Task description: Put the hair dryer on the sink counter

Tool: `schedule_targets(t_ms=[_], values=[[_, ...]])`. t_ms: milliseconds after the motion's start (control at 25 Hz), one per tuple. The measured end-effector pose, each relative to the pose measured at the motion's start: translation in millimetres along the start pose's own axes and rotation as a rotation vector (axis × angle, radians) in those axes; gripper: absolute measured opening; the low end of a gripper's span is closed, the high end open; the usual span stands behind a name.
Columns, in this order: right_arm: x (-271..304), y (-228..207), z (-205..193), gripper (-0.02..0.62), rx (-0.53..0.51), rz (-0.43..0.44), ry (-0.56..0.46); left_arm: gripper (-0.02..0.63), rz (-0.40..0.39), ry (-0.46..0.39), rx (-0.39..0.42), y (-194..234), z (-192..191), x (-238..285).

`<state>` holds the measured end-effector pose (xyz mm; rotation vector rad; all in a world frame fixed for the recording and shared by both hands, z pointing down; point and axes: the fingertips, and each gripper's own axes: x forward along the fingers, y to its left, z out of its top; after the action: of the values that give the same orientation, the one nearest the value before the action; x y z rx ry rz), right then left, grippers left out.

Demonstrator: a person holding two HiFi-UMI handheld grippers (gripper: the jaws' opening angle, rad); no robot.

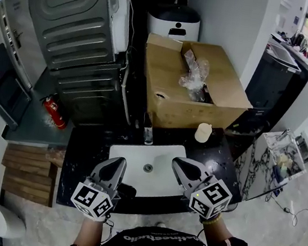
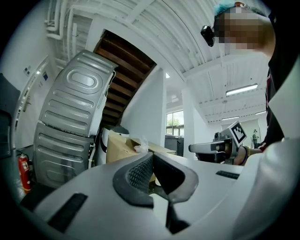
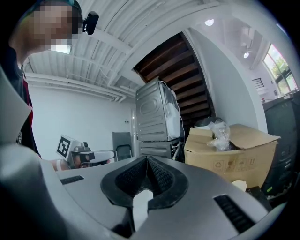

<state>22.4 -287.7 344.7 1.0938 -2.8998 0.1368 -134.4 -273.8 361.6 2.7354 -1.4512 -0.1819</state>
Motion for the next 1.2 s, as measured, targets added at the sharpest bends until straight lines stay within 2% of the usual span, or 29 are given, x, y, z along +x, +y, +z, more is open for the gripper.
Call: schedule_targets(t_ms=[280, 480, 800, 1200], values=[[-5, -1, 7, 0.037, -0.006, -0.01, -0.039, 0.015, 0.004, 0.009, -0.003, -5, -2, 2], [-5, -1, 8, 0.037, -0.015, -0.028, -0.03, 0.016, -0.011, 0.002, -0.048, -9, 1, 2], [-9, 0, 8, 0.037, -0.016, -0.036, -0.037, 0.017, -0.028, 0.01, -0.02, -13, -1, 4], [-11, 2, 6, 0.037, -0.009, -0.03, -0.029, 0.017, -0.039, 0.024, -0.021, -14, -2, 4]])
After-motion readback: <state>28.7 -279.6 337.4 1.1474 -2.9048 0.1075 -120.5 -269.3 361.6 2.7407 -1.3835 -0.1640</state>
